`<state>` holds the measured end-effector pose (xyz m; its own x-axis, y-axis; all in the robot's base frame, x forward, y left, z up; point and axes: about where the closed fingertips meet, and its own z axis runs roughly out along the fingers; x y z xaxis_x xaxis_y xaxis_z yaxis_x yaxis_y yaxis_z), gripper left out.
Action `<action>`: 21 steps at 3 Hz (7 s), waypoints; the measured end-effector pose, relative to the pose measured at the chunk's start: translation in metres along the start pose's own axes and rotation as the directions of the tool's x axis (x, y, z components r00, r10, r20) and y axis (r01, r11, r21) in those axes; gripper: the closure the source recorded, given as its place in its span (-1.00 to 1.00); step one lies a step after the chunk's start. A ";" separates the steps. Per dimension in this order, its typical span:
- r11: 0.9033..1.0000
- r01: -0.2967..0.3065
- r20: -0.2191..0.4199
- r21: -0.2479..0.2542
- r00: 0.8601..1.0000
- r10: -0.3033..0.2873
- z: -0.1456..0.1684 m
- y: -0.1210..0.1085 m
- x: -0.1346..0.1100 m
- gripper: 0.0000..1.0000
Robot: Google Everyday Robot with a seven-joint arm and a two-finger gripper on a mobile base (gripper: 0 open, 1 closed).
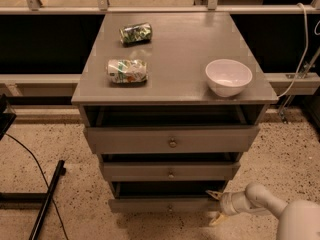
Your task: Open bottom drawer
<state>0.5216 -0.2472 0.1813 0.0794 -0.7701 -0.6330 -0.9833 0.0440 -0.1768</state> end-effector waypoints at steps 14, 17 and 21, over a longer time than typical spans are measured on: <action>0.985 0.050 0.043 -0.165 0.998 -0.043 0.028 0.030 -0.030 0.18; 0.941 0.072 0.094 -0.331 0.995 -0.043 0.016 0.086 -0.059 0.04; 0.982 0.116 0.085 -0.150 0.991 -0.104 -0.065 0.083 -0.095 -0.26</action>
Offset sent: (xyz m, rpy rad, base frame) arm -0.0114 0.0105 0.0286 -0.0318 -0.0633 0.0513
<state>0.4218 -0.2116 0.2761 0.1954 -0.7132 -0.6732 -0.9807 -0.1416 -0.1346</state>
